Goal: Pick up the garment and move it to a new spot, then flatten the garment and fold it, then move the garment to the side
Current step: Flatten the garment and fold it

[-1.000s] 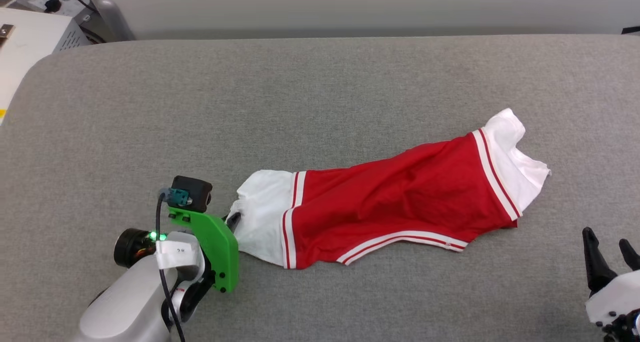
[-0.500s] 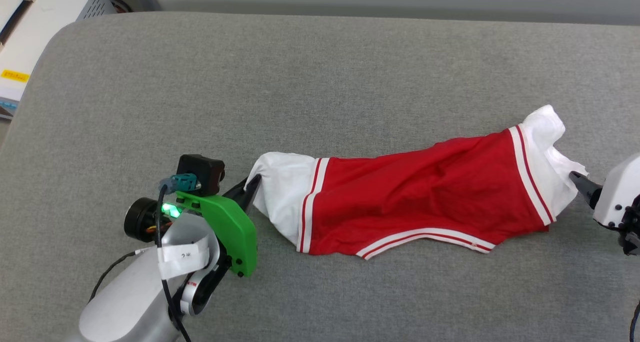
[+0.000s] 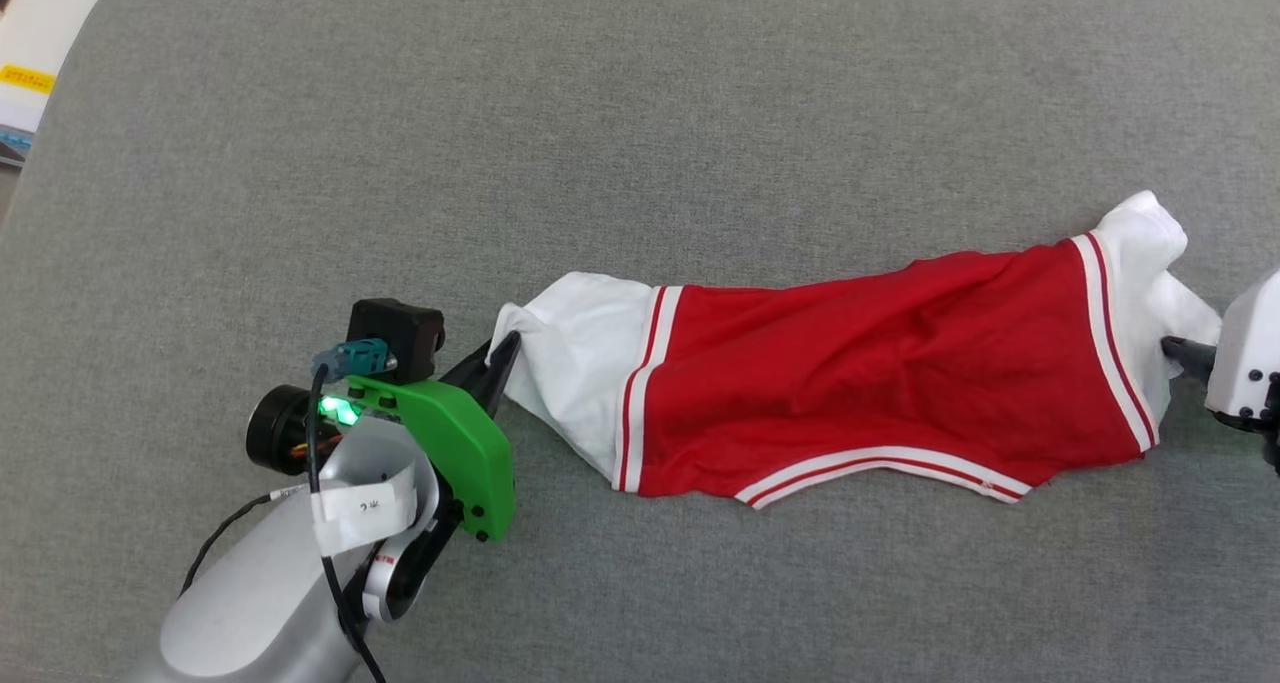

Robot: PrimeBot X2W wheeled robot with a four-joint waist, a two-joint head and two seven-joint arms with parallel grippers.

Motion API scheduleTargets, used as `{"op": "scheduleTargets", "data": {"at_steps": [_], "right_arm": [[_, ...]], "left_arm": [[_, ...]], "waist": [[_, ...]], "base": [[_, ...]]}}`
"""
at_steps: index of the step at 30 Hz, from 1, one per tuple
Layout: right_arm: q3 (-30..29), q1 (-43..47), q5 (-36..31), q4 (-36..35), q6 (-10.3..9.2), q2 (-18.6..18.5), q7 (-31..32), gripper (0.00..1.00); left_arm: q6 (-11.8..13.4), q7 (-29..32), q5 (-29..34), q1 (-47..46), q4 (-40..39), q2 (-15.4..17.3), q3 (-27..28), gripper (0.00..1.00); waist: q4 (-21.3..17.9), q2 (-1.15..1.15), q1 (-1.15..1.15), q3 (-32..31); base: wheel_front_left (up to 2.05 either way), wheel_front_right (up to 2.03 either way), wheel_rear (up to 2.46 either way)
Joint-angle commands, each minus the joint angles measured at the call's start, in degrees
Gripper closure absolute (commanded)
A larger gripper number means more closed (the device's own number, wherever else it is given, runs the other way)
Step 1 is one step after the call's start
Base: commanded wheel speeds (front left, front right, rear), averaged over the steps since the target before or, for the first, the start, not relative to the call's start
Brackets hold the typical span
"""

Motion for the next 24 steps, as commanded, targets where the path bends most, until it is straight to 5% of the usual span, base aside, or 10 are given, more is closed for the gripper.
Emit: {"op": "scheduleTargets", "data": {"at_steps": [1,10,15,24], "right_arm": [[2.0,3.0,0.9,2.9,0.40,2.4,0.8,1.00],[-0.7,3.3,-2.7,-7.5,0.40,-2.4,-13.0,1.00],[-3.1,5.9,-5.5,-14.4,0.40,-1.7,-18.7,1.00],[-5.1,6.5,-8.4,-24.1,0.40,0.0,-20.0,1.00]], "left_arm": [[0.4,-0.6,0.5,0.0,0.2,0.0,0.3,1.00],[3.2,-5.4,0.3,2.2,-0.1,1.4,3.7,1.00],[6.2,-8.2,0.3,3.8,-1.4,2.5,6.6,1.00],[6.2,-8.3,-0.5,-0.7,-3.0,5.2,10.5,1.00]], "waist": [[-0.3,0.00,0.00,-0.4],[-2.0,0.00,0.00,-4.9],[-3.6,0.00,0.00,-7.8],[-5.8,0.00,0.00,-11.3]], "base": [[0.00,0.00,0.00],[0.00,0.00,0.00],[0.00,0.00,0.00],[0.00,0.00,0.00]]}}
